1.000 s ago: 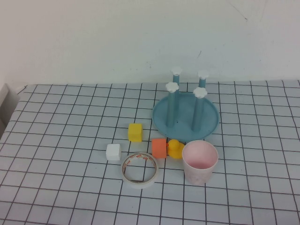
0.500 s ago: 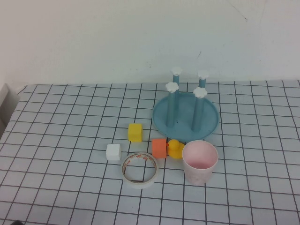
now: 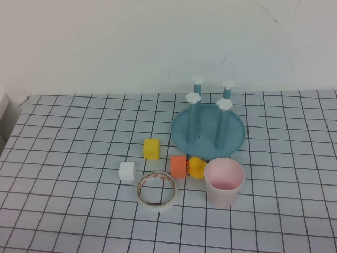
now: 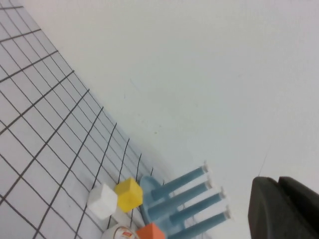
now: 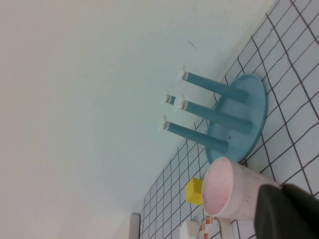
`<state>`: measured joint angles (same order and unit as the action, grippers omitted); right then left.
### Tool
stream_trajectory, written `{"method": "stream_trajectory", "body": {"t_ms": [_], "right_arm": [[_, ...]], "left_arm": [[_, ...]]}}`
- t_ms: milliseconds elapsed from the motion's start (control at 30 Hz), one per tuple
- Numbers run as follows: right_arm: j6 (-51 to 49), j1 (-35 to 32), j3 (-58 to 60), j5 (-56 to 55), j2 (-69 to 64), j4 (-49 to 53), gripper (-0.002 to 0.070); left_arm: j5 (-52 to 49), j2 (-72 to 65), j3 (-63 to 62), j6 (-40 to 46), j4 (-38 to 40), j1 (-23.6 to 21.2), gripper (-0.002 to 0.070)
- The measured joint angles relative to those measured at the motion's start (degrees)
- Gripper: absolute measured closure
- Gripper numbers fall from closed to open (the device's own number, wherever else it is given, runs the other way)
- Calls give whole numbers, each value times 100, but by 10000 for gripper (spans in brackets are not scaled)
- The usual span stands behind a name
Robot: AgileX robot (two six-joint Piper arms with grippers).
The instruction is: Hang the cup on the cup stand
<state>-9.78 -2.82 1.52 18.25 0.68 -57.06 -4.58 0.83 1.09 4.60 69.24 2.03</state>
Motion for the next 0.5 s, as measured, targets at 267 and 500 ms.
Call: {"method": "stream_trajectory", "body": {"t_ms": [267, 500], "right_arm": [[556, 0, 0, 3, 0, -13, 678], [1313, 0, 0, 102, 0, -13, 678]], "left_arm": [[-1330, -414, -576, 1814, -571, 0, 678], [-3442, -2682, -2903, 2364, -2968, 0, 678]]}}
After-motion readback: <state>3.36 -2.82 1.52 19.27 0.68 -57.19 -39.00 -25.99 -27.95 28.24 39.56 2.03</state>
